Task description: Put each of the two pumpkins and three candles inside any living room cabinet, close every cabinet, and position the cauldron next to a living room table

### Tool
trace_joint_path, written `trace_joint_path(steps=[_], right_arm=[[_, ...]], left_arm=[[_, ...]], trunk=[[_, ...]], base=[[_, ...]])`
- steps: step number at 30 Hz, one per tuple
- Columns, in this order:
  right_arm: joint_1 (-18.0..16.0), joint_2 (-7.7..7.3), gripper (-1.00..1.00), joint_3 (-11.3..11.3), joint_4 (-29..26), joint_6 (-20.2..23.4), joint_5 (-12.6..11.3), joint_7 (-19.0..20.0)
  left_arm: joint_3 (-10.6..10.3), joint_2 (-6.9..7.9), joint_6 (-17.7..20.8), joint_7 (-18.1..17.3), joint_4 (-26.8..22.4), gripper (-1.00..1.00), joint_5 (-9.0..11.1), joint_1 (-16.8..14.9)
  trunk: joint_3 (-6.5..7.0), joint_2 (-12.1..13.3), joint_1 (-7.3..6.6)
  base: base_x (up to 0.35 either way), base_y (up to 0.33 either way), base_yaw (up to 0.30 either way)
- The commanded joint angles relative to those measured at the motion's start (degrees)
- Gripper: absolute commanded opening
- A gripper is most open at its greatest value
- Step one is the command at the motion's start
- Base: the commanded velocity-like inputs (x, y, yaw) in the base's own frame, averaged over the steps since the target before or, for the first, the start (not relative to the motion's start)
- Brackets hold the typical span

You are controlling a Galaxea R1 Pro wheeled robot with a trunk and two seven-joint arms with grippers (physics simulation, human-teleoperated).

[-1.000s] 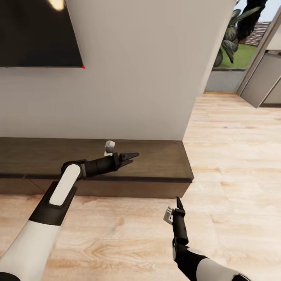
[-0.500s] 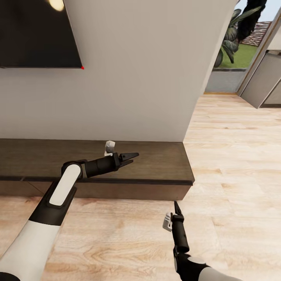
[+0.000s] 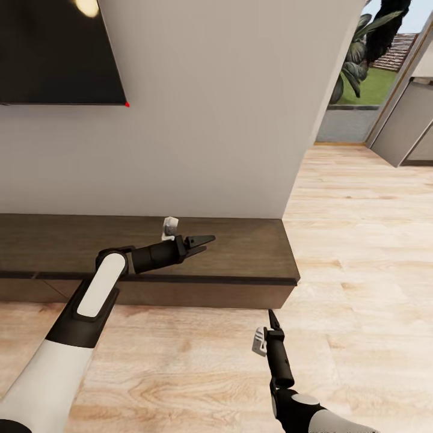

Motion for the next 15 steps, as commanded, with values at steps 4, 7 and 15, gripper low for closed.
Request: trace_joint_path(steps=[4,7,15], right_arm=[[-0.39,-0.19,1.00,-0.07,0.35,-0.02,-0.05,0.04],[-0.54,-0.54,1.00,-0.13,0.85,-0.03,-0.08,0.07],[-0.58,-0.58,1.00,-0.10,1.02,-0.03,0.05,0.13]], left_arm=[[-0.01,-0.11,0.00,0.00,-0.01,1.00,0.00,0.06],[-0.02,-0.16,0.00,0.00,-0.02,1.00,0.00,0.07],[-0.02,-0.15,0.03,0.00,-0.01,1.00,0.00,0.07]], trunk=[[0.00,0.00,0.00],[0.00,0.00,0.00],[-0.72,-1.60,0.88]], base=[[0.000,0.000,0.000],[0.000,0.000,0.000],[0.000,0.000,0.000]])
